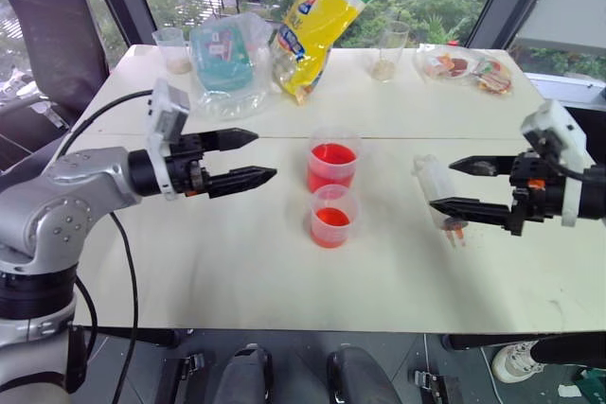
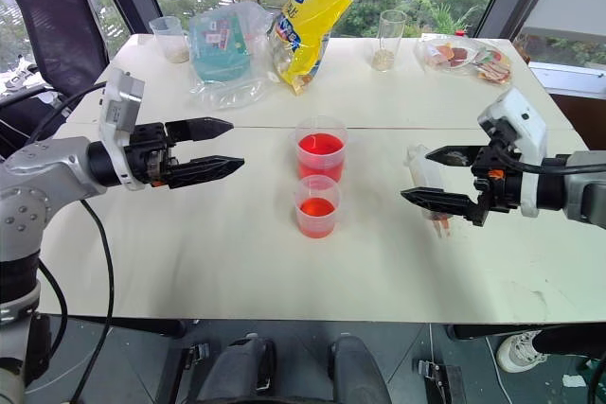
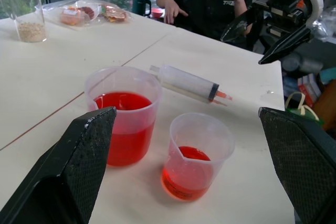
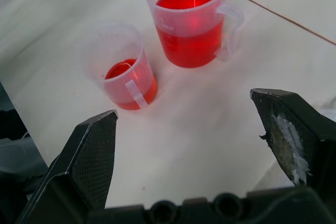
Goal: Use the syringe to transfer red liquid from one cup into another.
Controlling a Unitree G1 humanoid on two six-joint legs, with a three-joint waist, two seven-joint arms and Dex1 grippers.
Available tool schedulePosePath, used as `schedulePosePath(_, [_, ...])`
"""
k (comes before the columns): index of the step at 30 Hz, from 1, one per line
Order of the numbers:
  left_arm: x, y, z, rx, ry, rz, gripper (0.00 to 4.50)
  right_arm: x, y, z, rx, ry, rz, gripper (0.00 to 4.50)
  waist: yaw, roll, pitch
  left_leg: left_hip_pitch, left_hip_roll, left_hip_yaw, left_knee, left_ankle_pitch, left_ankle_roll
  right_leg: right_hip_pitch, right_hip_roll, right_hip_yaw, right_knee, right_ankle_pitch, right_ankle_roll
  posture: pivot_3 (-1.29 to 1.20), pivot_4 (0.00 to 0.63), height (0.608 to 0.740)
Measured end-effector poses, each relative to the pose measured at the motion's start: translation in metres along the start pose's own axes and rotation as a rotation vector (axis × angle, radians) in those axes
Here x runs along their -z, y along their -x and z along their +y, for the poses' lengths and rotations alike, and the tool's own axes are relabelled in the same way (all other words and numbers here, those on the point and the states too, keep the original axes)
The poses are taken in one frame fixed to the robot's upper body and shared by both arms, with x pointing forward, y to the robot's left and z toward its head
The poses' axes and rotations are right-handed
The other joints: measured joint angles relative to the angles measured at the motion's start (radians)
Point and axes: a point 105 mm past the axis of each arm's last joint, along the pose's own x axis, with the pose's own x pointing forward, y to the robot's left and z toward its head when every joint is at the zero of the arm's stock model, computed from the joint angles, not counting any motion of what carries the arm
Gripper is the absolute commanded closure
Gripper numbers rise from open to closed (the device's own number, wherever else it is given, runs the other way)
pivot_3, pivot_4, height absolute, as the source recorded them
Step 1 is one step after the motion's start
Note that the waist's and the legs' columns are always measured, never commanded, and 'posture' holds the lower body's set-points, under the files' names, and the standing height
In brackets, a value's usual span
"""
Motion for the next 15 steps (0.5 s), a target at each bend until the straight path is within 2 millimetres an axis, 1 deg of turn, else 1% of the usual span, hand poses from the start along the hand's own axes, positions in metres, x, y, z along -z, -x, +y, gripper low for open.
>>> schedulePosePath(7, [-0.001, 0.000, -0.001, 0.006, 0.009, -0.010, 0.00, -0.002, -0.003, -0.005, 0.013, 0.003, 0.016, 0.07, 0.000, 0.000, 0.000, 0.000, 0.000, 0.000, 0.000, 0.000, 0.000, 0.000, 0.000, 0.000, 0.000, 0.000, 0.000, 0.00, 0.150, 0.740])
schedulePosePath(11, [0.000, 0.002, -0.001, 0.002, 0.013, -0.014, 0.00, -0.005, -0.006, -0.016, 0.060, -0.007, 0.028, 0.07, -0.002, 0.000, 0.000, 0.000, 0.000, 0.000, 0.000, 0.000, 0.000, 0.000, 0.000, 0.000, 0.000, 0.000, 0.000, 0.00, 0.150, 0.740])
schedulePosePath(15, [0.000, 0.003, -0.001, -0.004, 0.017, -0.019, 0.00, -0.002, -0.015, -0.028, 0.112, -0.054, 0.100, 0.07, -0.003, 0.000, 0.000, 0.000, 0.000, 0.000, 0.000, 0.000, 0.000, -0.001, -0.001, 0.000, 0.000, 0.000, 0.000, 0.00, 0.150, 0.740])
